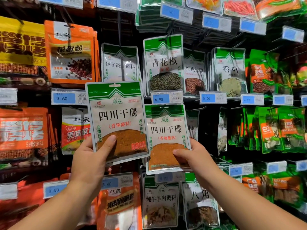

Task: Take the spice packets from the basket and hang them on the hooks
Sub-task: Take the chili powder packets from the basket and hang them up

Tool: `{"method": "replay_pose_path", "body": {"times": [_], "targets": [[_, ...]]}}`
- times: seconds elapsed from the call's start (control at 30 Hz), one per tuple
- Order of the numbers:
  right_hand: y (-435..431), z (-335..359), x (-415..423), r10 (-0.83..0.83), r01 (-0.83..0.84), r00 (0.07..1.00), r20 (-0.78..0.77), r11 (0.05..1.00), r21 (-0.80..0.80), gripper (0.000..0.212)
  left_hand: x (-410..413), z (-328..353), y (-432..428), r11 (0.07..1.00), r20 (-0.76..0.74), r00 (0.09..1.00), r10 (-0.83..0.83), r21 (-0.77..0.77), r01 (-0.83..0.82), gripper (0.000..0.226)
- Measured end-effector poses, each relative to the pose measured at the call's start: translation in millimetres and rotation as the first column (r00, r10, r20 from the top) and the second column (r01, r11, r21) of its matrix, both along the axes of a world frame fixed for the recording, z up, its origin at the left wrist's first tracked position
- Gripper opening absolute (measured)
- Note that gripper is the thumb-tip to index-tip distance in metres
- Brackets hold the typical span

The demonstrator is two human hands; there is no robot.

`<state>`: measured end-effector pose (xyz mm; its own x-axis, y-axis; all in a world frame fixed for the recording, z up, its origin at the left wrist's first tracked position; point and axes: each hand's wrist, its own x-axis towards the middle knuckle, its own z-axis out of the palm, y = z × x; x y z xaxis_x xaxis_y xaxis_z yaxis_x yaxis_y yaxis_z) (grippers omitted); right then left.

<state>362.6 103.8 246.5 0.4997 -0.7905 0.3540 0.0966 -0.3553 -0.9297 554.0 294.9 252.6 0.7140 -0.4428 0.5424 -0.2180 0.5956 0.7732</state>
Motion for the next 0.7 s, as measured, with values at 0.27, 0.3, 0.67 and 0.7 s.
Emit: {"method": "replay_pose_path", "body": {"times": [0.27,0.3,0.67,0.7], "targets": [[-9.2,1.3,4.7,-0.032,0.032,0.998,-0.045,0.999,0.006,0.03,0.6,2.1,-0.3,1.0,-0.001,1.0,-0.022,-0.008,0.022,0.036],[-10.7,1.7,6.2,-0.037,0.037,0.998,-0.058,0.999,-0.003,0.031,-0.1,2.0,-1.4,1.0,-0.001,1.0,-0.029,-0.007,0.029,0.037],[-36.8,0.3,38.1,-0.223,0.202,0.955,-0.196,0.972,-0.123,0.033,-4.9,-4.8,-13.3,0.999,-0.019,0.999,-0.04,0.008,0.04,0.026],[-41.3,-0.7,41.3,-0.249,0.222,0.942,-0.225,0.965,-0.14,0.038,-5.0,-5.3,-13.2,0.999,-0.02,0.999,-0.042,0.011,0.043,0.025]]}}
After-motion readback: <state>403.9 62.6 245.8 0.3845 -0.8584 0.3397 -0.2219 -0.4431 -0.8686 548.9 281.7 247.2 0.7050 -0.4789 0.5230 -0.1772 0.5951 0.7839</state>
